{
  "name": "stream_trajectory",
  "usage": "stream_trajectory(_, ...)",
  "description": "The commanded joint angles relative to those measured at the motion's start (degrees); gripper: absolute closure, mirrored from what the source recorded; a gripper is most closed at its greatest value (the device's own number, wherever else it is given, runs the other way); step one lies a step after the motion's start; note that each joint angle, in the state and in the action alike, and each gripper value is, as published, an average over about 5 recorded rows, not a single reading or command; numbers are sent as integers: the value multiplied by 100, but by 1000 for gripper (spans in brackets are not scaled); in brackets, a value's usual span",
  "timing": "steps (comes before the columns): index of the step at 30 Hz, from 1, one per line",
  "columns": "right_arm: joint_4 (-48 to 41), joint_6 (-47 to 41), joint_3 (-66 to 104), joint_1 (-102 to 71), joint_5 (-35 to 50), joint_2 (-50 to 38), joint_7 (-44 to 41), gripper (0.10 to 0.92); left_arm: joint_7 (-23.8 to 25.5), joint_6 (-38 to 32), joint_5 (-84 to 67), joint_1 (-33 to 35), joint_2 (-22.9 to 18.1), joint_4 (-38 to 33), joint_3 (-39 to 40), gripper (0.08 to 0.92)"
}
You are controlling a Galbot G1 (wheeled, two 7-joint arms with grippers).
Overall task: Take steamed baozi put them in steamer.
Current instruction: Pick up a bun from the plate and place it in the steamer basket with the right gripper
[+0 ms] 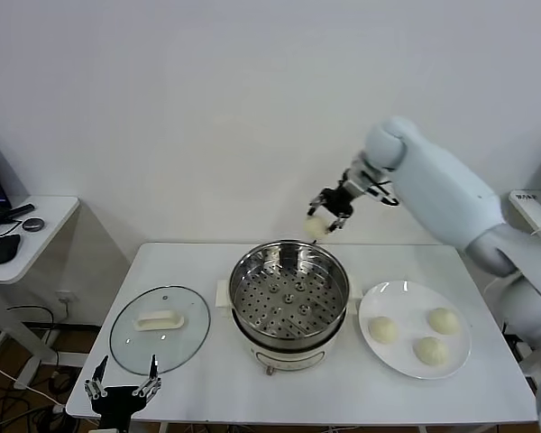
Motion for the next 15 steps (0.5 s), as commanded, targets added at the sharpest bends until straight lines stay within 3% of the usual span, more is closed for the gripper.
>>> stream_trajectory(1,270,699,-753,288,-372,674,-126,475,-15,1,0,1,-19,-10,8,177)
stream_trajectory(8,358,698,-706,-13,-895,737,59,474,-105,1,-51,51,-31,28,-13,177)
stream_trajectory(15,-103,698,-597,-281,-1134,938,250,474,-98,10,-55,40,-65,27,9,177)
